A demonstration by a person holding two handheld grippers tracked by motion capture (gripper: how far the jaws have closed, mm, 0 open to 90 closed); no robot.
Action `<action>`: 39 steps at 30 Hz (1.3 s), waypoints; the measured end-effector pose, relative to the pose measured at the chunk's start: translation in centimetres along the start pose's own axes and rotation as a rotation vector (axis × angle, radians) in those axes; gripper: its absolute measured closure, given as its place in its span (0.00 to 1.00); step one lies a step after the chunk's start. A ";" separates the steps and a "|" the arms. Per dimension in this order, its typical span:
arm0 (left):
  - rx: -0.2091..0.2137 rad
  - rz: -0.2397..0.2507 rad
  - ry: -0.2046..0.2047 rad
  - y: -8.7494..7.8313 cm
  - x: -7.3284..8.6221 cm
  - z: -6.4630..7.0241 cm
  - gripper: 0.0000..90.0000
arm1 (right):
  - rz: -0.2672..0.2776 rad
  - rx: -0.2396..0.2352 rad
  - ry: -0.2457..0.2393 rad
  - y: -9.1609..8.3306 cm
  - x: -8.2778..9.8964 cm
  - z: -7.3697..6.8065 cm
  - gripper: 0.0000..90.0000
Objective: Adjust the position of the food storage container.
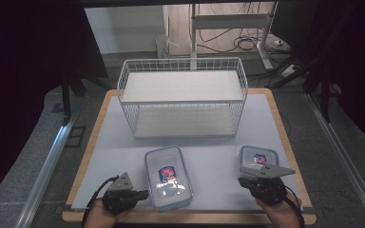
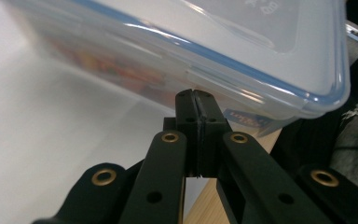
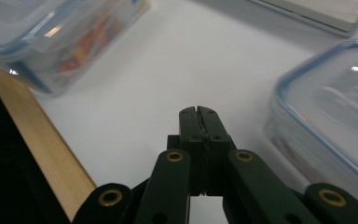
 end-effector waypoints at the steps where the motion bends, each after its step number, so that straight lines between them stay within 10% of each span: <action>1: 0.000 0.000 0.000 0.0 0.0 0.0 1.00 | 0.000 0.000 0.000 0.0 0.0 0.0 0.99; 15: 0.058 0.007 0.054 4.0 -2.9 2.0 1.00 | -0.019 -0.068 -0.009 1.5 -0.2 -1.9 1.00; 22: -0.157 0.048 -0.086 1.7 -2.3 -5.2 1.00 | -0.031 -0.140 -0.020 2.6 -0.1 -3.6 0.99; 26: -0.187 0.055 -0.100 2.6 -3.3 -7.9 1.00 | -0.043 -0.170 -0.030 3.4 -0.1 -4.5 0.99; 39: -0.158 0.041 -0.038 4.4 -5.1 -7.5 1.00 | -0.060 -0.173 -0.019 5.0 -0.5 -5.1 0.99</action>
Point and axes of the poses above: each handheld gripper's, and its own axes: y roughly forward along the jaws, x roughly out of its underside, z roughly to its right, the point moved 3 cm from there along y, roughly forward along the jaws, and after that the axes turned 3 degrees about z, right-handed, at the moved point
